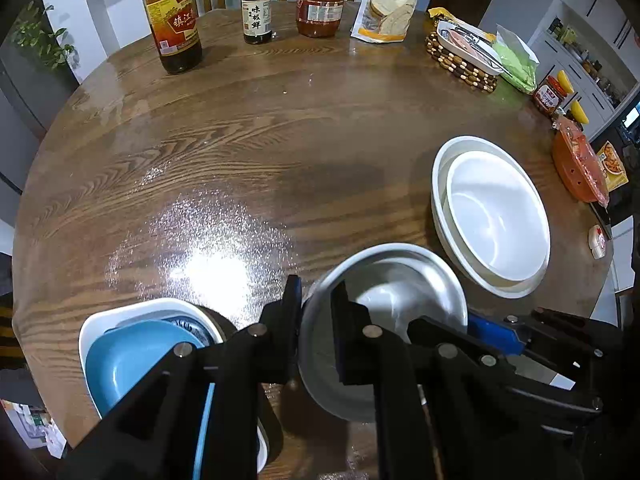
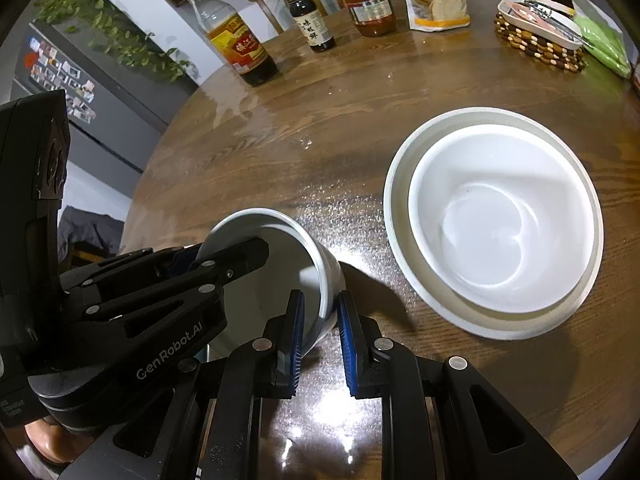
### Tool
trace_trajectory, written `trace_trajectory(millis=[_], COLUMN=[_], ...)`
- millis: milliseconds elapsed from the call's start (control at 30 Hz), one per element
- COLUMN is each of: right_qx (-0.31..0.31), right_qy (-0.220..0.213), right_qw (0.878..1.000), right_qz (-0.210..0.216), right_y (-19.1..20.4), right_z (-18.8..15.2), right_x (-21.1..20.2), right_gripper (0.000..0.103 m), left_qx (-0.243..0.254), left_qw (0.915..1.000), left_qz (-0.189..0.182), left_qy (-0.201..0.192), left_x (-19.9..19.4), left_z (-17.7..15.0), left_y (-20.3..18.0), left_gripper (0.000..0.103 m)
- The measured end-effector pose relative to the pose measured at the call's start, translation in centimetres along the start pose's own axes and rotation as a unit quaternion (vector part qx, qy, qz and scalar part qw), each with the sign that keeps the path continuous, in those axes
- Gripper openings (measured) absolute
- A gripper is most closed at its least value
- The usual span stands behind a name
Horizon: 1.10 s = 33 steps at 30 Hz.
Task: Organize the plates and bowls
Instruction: 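Lift the small white bowl with both grippers toward the stacked white bowls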
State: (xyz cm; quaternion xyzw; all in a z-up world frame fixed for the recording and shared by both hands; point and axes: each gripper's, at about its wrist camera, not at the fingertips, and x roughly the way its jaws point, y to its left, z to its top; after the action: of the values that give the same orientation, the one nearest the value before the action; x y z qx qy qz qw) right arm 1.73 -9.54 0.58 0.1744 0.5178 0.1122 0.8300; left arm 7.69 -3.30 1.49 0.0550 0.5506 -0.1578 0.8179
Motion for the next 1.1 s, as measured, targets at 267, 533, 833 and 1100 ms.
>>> trace_trajectory(millis=[267, 533, 833, 1100], right_qx=[-0.007, -0.013, -0.021, -0.03], right_qy=[0.005, 0.006, 0.01, 0.011], right_qw=[1.0, 1.0, 1.0, 0.999], right_qz=[0.006, 0.006, 0.009, 0.013], right_y=[0.2, -0.1, -0.3, -0.5], right_z=[-0.8, -1.2, -1.2, -1.0], right_x=[-0.3, -0.8, -1.2, -1.3], right_gripper=[0.021, 0.021, 0.021, 0.02], left_qx=[-0.01, -0.012, -0.016, -0.022], left_qw=[0.9999, 0.9999, 0.9998, 0.9997], left_qz=[0.005, 0.007, 0.009, 0.014], left_qy=[0.0, -0.002, -0.004, -0.006], left_x=[-0.5, -0.7, -0.9, -1.1], left_z=[-0.8, -1.2, -1.4, -1.4], left_y=[-0.2, -0.9, -1.3, -1.4], left_gripper=[0.012, 0.012, 0.012, 0.012])
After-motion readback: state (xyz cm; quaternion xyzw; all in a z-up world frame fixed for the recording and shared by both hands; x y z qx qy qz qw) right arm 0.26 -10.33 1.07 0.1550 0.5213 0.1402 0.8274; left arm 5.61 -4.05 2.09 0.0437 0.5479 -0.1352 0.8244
